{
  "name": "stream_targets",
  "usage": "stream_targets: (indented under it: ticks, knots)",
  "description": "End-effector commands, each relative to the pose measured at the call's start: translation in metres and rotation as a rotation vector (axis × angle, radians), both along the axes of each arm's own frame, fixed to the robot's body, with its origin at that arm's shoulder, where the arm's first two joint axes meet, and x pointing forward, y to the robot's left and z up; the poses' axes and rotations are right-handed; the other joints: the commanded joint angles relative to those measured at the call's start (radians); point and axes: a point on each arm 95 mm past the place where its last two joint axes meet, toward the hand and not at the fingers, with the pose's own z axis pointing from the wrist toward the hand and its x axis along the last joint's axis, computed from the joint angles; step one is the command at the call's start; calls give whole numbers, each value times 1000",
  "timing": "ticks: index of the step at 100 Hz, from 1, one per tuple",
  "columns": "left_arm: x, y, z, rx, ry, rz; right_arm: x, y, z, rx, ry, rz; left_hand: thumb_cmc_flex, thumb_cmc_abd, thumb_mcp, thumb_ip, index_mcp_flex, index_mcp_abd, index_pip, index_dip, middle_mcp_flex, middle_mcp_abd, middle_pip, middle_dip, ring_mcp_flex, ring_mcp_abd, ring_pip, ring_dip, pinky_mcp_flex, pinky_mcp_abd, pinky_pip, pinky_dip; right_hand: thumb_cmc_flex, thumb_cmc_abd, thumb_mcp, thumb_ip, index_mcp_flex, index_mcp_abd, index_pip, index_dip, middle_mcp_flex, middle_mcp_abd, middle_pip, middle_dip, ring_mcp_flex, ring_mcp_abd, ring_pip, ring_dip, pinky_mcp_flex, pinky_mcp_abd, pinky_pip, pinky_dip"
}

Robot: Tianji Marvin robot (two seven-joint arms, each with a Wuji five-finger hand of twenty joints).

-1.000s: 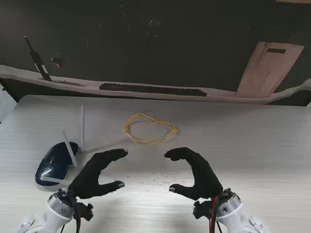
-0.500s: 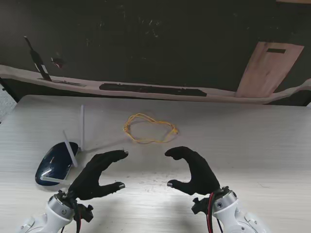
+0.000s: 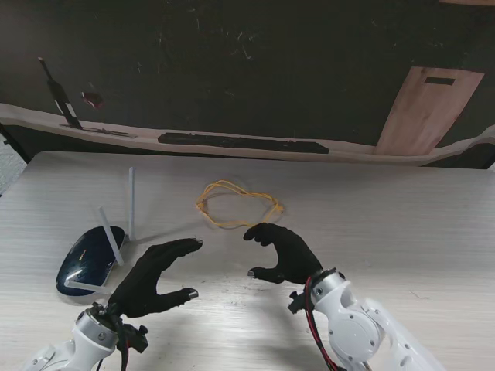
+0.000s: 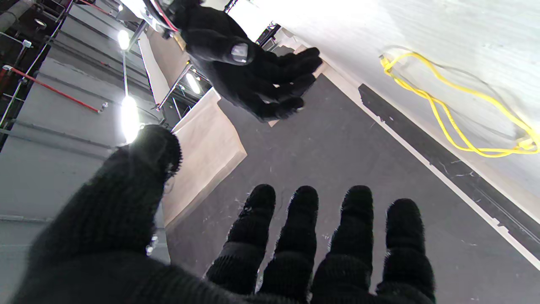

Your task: Untangle the Ethernet cable and plug it into the router

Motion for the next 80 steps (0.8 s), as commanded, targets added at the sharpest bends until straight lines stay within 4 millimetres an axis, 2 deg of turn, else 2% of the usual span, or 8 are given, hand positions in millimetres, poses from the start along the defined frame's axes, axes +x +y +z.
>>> stream_targets:
  ticks: [1, 36, 70, 80]
  knots:
    - [-1, -2, -1, -2, 4, -6, 15, 8, 7, -26, -8, 16, -17, 25, -17, 15, -40, -28, -24, -2, -12, 6, -9, -1, -1, -8, 8, 9, -16, -22, -22, 21, 14, 7, -5, 18, 14, 5, -13, -11, -29, -8, 1, -7, -24, -26, 11, -15, -11, -55, -30, 4]
    - [2, 3, -3, -1, -4, 26, 71, 43, -11, -221, 17, 46, -14, 32, -30, 18, -21, -30, -25, -6, -3, 8, -2, 2, 4, -4, 14, 11, -14, -21, -20, 22, 13, 7, 9, 18, 25, 2, -1, -4, -34, -18, 19, 0, -29, -33, 20, -10, -3, -41, -28, 5]
    - [1, 8, -5, 6, 4, 37, 109, 72, -32, -429, -46, -26, -14, 44, -41, 21, -5, -31, -20, -4, 27, 10, 7, 7, 26, 5, 29, 17, -4, -20, -6, 24, 66, -38, 62, 24, 45, 19, 24, 10, -23, -13, 61, 16, -25, -29, 54, 6, 17, -33, -25, 2]
    - [0, 10, -6, 3, 10, 42, 118, 80, -37, -466, -48, -53, -11, 57, -60, 25, -2, -28, -22, -5, 44, 14, 13, 12, 63, 20, 78, 45, 19, -18, 61, 52, 70, -42, 74, 24, 35, 27, 28, 13, -32, -9, 70, 20, -33, -28, 62, 10, 21, -32, -26, -2]
